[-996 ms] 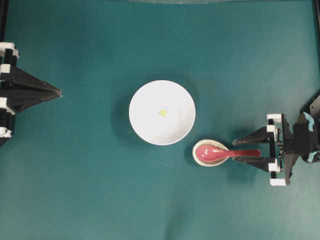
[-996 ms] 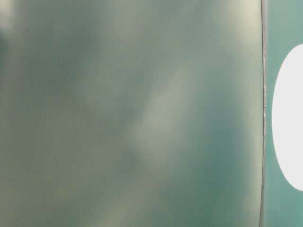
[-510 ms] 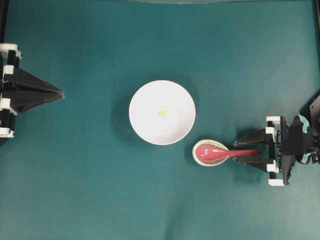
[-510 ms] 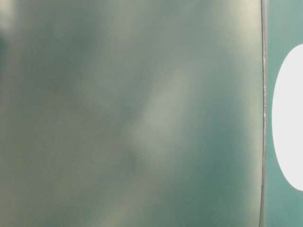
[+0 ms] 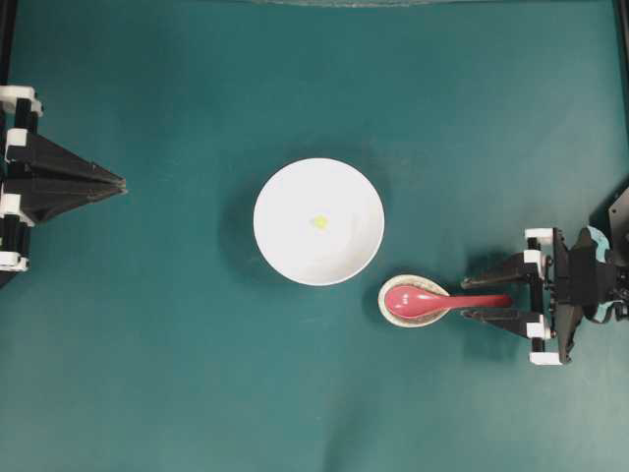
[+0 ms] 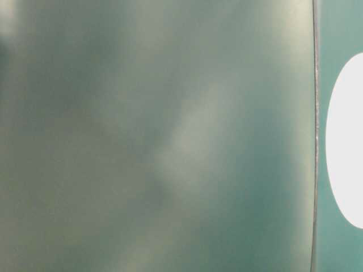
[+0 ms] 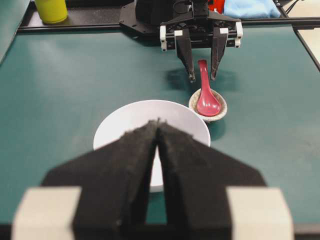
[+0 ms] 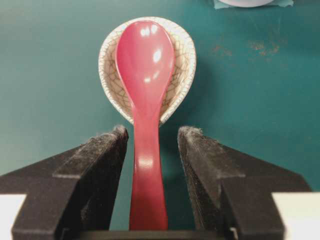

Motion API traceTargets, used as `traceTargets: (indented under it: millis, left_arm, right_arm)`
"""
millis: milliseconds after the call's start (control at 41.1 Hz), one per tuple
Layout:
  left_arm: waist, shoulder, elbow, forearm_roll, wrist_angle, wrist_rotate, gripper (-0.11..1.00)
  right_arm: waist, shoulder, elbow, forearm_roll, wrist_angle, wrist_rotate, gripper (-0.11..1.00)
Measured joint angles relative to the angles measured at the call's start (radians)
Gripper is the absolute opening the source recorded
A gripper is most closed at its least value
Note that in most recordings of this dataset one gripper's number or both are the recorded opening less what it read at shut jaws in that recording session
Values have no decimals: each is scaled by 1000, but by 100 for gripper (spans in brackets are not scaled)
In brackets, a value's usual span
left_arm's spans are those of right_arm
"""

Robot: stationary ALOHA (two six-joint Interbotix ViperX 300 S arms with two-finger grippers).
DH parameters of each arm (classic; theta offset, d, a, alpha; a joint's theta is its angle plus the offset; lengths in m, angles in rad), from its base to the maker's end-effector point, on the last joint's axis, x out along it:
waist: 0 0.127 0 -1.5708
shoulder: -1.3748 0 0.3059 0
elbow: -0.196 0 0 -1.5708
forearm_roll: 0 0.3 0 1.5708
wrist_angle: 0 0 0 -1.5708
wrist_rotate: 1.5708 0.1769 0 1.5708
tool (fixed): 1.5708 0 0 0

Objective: Scoop the yellow hexagonal prism block from the bowl with a spoon using the right arm.
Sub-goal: 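Lower the right gripper onto the pink spoon handle and close it, then lift the pink spoon out of the spoon rest with the right gripper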

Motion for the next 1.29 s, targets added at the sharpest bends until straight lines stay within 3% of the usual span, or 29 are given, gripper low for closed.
traceTargets:
  millis: [826,1288]
  left_arm:
    - [-2,-2,-2,0,-3,18,8]
    - [0,0,-2,0,-5,20,8]
  right_arm:
    - [0,0,6,-20,11,-21,51]
    - [0,0,6,-20,11,-25,38]
